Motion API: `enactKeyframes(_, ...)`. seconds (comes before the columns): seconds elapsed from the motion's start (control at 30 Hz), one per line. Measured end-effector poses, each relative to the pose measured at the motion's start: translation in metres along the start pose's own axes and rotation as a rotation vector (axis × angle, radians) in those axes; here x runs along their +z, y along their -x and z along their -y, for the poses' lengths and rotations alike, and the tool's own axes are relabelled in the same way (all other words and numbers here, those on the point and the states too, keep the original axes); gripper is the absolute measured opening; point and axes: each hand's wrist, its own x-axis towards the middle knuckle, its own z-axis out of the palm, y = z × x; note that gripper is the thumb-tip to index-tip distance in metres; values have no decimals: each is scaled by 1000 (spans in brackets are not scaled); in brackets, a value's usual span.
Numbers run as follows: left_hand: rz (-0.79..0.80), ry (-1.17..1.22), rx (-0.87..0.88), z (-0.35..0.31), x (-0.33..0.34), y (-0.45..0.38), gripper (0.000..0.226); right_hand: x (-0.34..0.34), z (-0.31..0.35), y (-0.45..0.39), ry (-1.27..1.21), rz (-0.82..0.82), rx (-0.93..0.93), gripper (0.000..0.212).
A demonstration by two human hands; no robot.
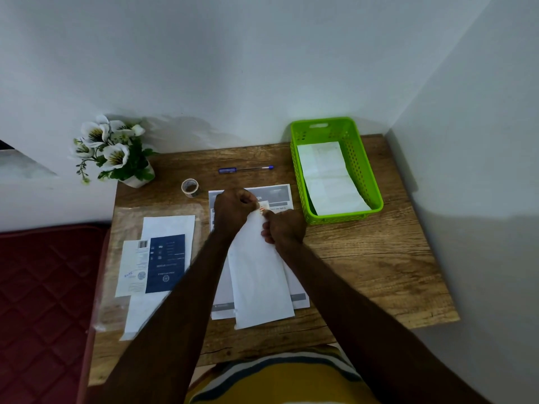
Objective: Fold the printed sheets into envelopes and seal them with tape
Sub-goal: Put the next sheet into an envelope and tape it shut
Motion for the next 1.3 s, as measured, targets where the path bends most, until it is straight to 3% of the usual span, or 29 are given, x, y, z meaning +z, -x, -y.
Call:
enactKeyframes(0.07,33,6,-42,1,0,-5,12,-1,0,1,-83,57,68,32)
enactKeyframes(0.27,62,29,-65,6,-1,-10,14,-4,0,13,-36,-71,-39,15)
enactKeyframes(0.3,65,26,-68,6,-1,-10,14,-6,-4,17,13,-109,-150,11)
enactKeyframes(0.37,67,16,-72,8,-1,-11,16,-13,-16,23,297,-263,-551,5)
enactKeyframes(0.4,67,16,-70,8,-1,-12,17,-16,-23,26,441,-320,-757,12)
enactKeyframes(0.47,63,27,-58,9,-1,-12,17,-18,-33,25,617,-278,-1017,31)
enactKeyframes(0.53,42,45,-25,10,-1,-8,16,-18,-37,18,768,-168,-1111,43)
enactKeyframes(0.73,-18,65,38,11,0,0,14,-22,-45,5,1055,14,-1092,57)
enactKeyframes(0.93,-26,33,65,10,1,2,12,-27,-28,2,860,191,-927,54)
enactKeyframes(1.03,-17,29,67,10,0,2,12,-30,-27,10,800,145,-1015,51)
enactKeyframes(1.13,-9,38,69,11,-1,0,10,-30,-38,19,963,71,-1191,53)
enactKeyframes(1.3,9,34,64,13,-1,0,10,-28,-42,23,979,162,-1017,56)
